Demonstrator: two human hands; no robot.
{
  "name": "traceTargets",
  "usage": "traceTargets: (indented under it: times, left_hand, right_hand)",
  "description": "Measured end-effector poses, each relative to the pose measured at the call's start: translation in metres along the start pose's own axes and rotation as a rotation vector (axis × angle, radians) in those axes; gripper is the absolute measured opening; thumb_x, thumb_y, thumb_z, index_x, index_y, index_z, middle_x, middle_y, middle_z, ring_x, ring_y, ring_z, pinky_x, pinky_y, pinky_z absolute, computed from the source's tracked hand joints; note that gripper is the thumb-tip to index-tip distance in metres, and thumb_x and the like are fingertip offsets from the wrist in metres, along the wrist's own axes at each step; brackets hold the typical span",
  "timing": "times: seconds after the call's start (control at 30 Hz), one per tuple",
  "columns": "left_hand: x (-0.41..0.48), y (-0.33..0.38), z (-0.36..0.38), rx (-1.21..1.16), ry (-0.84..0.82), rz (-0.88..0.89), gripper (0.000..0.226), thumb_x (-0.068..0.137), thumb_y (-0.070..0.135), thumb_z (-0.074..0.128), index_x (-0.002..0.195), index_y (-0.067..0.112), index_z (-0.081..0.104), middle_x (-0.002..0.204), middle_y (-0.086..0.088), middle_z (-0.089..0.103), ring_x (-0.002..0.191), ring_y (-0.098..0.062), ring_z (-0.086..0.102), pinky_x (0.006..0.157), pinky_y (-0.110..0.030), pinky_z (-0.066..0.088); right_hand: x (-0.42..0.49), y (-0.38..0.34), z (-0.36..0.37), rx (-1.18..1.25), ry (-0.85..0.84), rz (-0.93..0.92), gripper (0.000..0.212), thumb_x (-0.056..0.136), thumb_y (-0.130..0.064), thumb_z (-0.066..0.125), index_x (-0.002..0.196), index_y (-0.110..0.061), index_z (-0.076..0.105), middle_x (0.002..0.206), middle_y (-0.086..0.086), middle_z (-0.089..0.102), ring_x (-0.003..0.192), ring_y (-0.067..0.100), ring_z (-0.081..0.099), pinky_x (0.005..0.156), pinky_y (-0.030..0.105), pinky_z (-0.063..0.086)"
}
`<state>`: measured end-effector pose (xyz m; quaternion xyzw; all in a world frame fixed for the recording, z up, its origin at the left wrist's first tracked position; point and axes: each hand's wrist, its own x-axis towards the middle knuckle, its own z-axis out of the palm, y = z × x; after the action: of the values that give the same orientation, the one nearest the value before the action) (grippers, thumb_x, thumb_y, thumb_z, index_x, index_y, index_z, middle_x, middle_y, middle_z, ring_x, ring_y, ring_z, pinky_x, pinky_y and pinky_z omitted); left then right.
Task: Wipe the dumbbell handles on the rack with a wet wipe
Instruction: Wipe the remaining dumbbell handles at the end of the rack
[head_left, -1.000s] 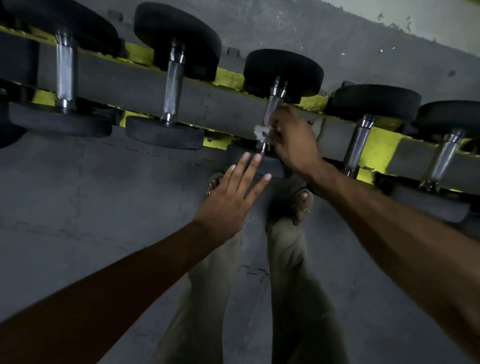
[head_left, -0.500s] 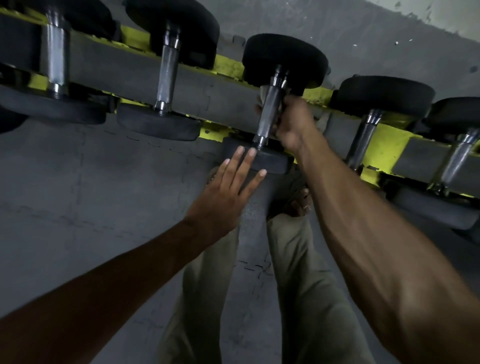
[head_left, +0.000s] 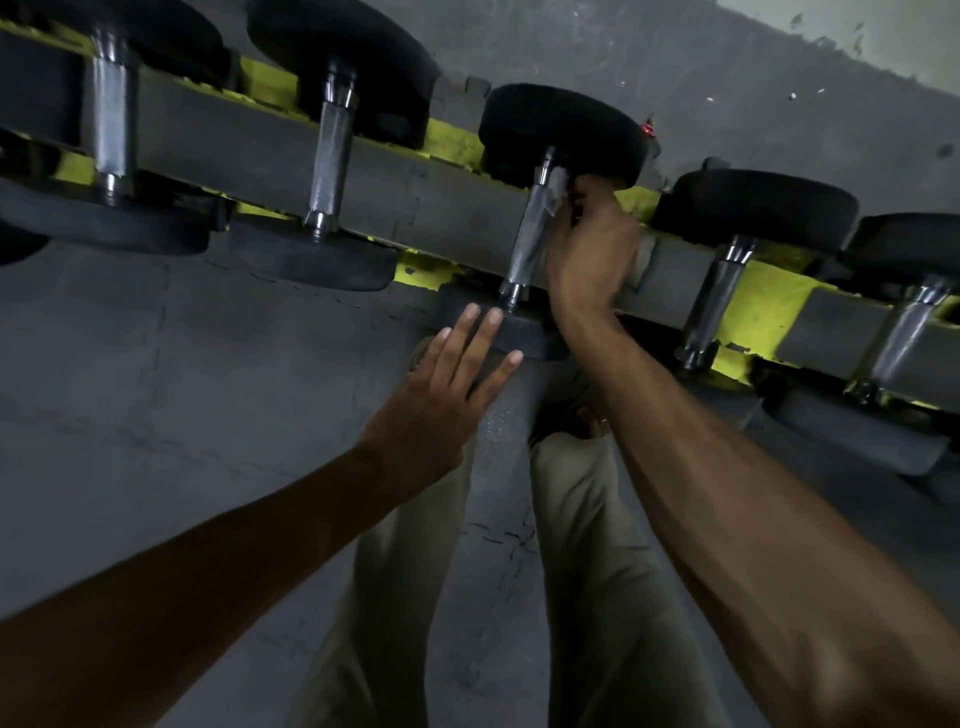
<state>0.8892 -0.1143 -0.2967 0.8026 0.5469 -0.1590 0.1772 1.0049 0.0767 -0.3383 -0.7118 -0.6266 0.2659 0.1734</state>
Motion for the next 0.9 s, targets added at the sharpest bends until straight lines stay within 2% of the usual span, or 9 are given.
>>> traceTargets:
  times: [0.17,0.23,0.33,0.4,0.5,0.6,0.73,0.8,0.9]
  left_hand:
    - [0.0,0.0,-0.006,0.035,-0.043,-0.005,0.106,0.096,0.04,0.051,0.16,0.003,-0.025,0.162,-0.041,-0.025,0.154,-0.057,-0.01,0.129,-0.059,0.012]
    - [0.0,0.0,-0.007,0.052,-0.036,-0.006,0.105,0.097,0.039,0.051,0.16,0.002,-0.025,0.161,-0.041,-0.026,0.154,-0.057,-0.011,0.128,-0.059,0.009]
    - [-0.001,0.0,-0.004,0.071,-0.026,0.002,0.103,0.098,0.035,0.049,0.159,0.002,-0.027,0.161,-0.041,-0.025,0.154,-0.057,-0.01,0.127,-0.059,0.006]
    - [-0.002,0.001,-0.003,0.077,-0.025,-0.006,0.103,0.098,0.032,0.05,0.159,0.002,-0.027,0.161,-0.041,-0.026,0.154,-0.057,-0.012,0.127,-0.059,0.005]
    - [0.0,0.004,-0.007,0.07,-0.048,-0.023,0.102,0.097,0.031,0.049,0.159,0.002,-0.027,0.16,-0.041,-0.028,0.153,-0.058,-0.015,0.129,-0.06,0.004]
    - [-0.001,0.004,-0.008,0.095,-0.062,-0.026,0.101,0.098,0.037,0.045,0.158,0.002,-0.029,0.159,-0.041,-0.03,0.153,-0.058,-0.016,0.129,-0.06,0.007]
    - [-0.003,0.006,-0.012,0.133,-0.085,-0.04,0.12,0.093,0.059,0.055,0.159,0.001,-0.026,0.159,-0.042,-0.03,0.153,-0.057,-0.015,0.128,-0.058,0.014]
    - [-0.002,0.007,-0.011,0.137,-0.084,-0.047,0.119,0.093,0.059,0.055,0.16,0.002,-0.025,0.159,-0.041,-0.03,0.154,-0.057,-0.015,0.127,-0.057,0.016]
    - [-0.002,0.008,-0.013,0.112,-0.079,-0.054,0.116,0.094,0.054,0.055,0.16,0.003,-0.024,0.16,-0.04,-0.029,0.154,-0.056,-0.015,0.127,-0.057,0.016]
  right_hand:
    - [-0.005,0.027,-0.011,-0.248,-0.259,-0.626,0.011,0.093,-0.018,0.06,0.104,-0.016,0.06,0.122,0.006,0.058,0.082,0.02,0.062,0.056,0.032,0.048]
    - [0.015,0.026,-0.013,-0.35,-0.24,-0.752,0.018,0.086,-0.014,0.062,0.105,-0.015,0.065,0.123,0.006,0.063,0.083,0.029,0.066,0.051,0.028,0.041]
    - [0.033,0.023,-0.021,-0.429,-0.217,-0.846,0.032,0.082,-0.007,0.063,0.112,-0.014,0.071,0.128,0.0,0.067,0.084,0.032,0.07,0.051,0.032,0.048]
    - [0.023,0.016,-0.022,-0.476,-0.43,-0.937,0.03,0.088,-0.012,0.059,0.116,-0.014,0.069,0.129,0.003,0.066,0.091,0.034,0.071,0.056,0.034,0.048]
    - [0.009,-0.009,-0.019,-0.627,-0.854,-0.952,0.03,0.101,-0.035,0.048,0.113,-0.016,0.068,0.117,0.012,0.068,0.098,0.035,0.068,0.065,0.033,0.039]
    - [0.017,-0.046,-0.011,-0.859,-0.981,-0.864,0.036,0.102,-0.043,0.049,0.108,-0.014,0.068,0.109,0.013,0.069,0.098,0.033,0.067,0.071,0.032,0.041]
    - [0.019,-0.071,0.021,-1.035,-1.16,-0.667,0.026,0.098,-0.036,0.062,0.091,-0.011,0.065,0.078,0.001,0.062,0.077,0.024,0.064,0.08,0.034,0.057]
    - [0.017,-0.069,0.028,-0.973,-1.197,-0.602,0.029,0.097,-0.034,0.063,0.094,-0.007,0.071,0.075,0.001,0.07,0.072,0.023,0.068,0.079,0.035,0.06]
    - [0.011,-0.053,0.002,-0.787,-1.006,-0.699,0.026,0.097,-0.032,0.061,0.1,-0.007,0.067,0.103,0.011,0.07,0.089,0.032,0.068,0.069,0.031,0.046]
